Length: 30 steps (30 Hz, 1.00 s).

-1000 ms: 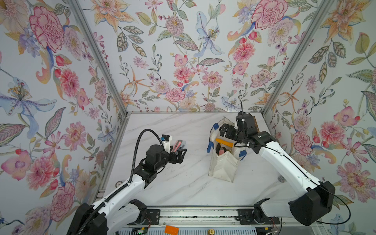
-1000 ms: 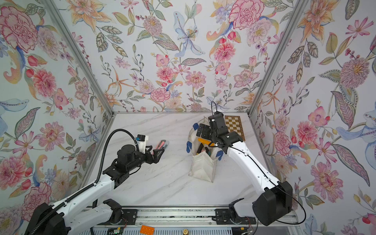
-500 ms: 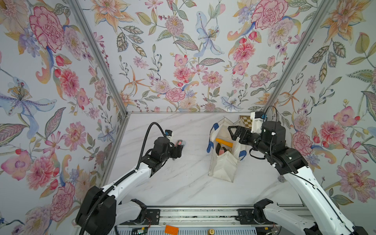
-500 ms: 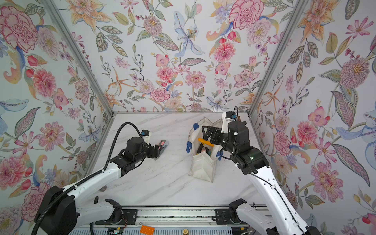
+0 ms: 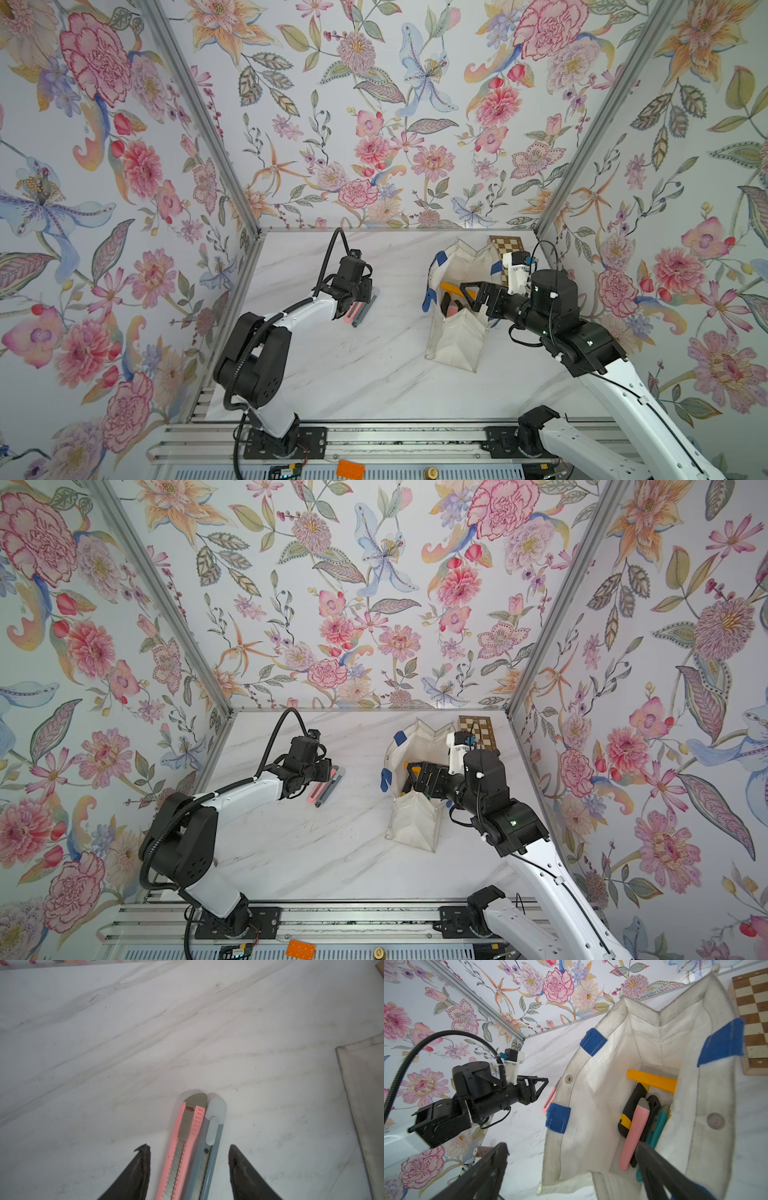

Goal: Place the art knife into the pouch
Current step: Pick up the utility knife at the center of the board.

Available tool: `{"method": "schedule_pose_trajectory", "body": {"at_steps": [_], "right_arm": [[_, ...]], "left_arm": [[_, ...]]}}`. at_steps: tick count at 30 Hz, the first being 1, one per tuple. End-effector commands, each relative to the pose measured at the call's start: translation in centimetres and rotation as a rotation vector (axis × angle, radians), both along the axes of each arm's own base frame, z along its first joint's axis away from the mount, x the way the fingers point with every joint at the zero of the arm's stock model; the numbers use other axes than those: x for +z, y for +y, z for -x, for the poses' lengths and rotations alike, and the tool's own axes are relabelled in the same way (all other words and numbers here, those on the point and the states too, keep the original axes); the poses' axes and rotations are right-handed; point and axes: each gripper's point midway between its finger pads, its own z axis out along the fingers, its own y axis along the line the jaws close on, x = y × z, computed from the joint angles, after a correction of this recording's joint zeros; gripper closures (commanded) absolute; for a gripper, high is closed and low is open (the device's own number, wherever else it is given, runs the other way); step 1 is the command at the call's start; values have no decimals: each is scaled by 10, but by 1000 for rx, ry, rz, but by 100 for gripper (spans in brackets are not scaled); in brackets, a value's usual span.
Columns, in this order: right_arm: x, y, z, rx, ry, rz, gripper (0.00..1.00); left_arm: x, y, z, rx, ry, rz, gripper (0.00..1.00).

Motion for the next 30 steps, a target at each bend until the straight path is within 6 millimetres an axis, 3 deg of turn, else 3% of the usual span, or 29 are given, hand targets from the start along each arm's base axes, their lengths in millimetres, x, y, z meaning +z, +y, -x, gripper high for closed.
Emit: {"method": "schedule_pose_trajectory", "body": {"at_steps": [1, 10, 17, 30], "right_arm": [[4, 6, 1, 40, -23, -10, 1], [2, 9, -7, 39, -14, 10, 1], [-5, 4, -7, 19, -6, 20, 1], [-15, -4, -8, -5, 18, 16, 1]], "left_arm": [[-16, 0, -9, -21, 73, -14, 40], [-51, 10, -27, -17, 171, -74, 52], [-67, 8, -28, -38, 216, -62, 56], [-73, 3, -24, -54, 244, -35, 59]]}}
